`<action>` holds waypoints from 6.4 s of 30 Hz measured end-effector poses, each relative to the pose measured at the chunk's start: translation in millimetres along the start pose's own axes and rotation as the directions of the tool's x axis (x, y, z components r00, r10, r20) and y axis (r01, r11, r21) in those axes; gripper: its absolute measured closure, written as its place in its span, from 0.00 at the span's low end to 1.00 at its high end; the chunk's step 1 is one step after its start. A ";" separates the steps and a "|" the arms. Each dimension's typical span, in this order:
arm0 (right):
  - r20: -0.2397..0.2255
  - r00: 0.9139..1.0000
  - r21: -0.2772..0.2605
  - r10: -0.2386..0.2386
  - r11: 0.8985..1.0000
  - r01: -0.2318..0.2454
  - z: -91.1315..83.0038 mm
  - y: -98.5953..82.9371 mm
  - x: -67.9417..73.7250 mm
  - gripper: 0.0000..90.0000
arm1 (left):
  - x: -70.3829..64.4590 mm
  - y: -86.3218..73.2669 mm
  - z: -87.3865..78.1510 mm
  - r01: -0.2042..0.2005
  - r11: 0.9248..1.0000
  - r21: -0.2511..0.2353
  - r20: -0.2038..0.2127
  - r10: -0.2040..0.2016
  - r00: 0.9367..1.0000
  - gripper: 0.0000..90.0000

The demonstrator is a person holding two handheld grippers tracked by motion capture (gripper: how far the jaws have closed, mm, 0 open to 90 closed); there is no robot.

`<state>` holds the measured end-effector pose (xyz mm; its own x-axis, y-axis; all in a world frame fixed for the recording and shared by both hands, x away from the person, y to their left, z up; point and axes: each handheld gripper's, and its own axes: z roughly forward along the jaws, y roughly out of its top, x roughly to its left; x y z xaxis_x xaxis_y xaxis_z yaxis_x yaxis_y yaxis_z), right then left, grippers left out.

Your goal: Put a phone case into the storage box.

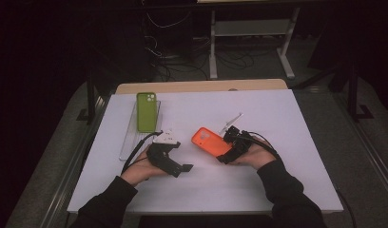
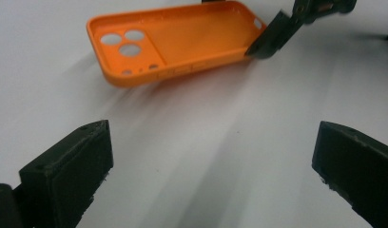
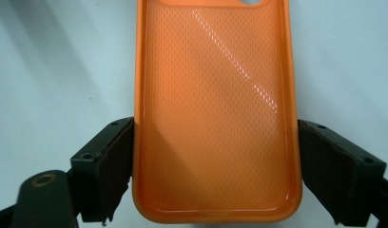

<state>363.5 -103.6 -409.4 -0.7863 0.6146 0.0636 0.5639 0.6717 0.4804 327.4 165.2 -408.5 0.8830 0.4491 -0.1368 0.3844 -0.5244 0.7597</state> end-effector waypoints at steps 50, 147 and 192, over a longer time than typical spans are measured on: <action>-0.173 0.906 -0.027 -0.386 0.922 0.387 -39.4 13.3 -11.0 0.17 | 14.9 61.6 -17.6 -0.321 0.946 0.044 0.169 0.310 0.936 0.00; -0.124 0.991 -0.268 -0.040 0.964 0.006 -57.1 -14.9 -19.3 0.00 | 4.4 49.6 24.6 -0.133 0.944 0.302 0.006 0.137 0.991 0.18; 0.440 0.877 -0.283 -0.194 0.897 0.340 -28.2 -48.1 24.4 0.00 | 10.3 47.5 23.1 -0.038 0.948 0.315 -0.078 0.066 0.995 0.18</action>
<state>310.1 -132.6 -406.4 -0.6878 0.5903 -0.4223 0.1666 0.6947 0.6997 361.0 128.3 -388.6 0.8826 0.4687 -0.0359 0.4156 -0.7422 0.5257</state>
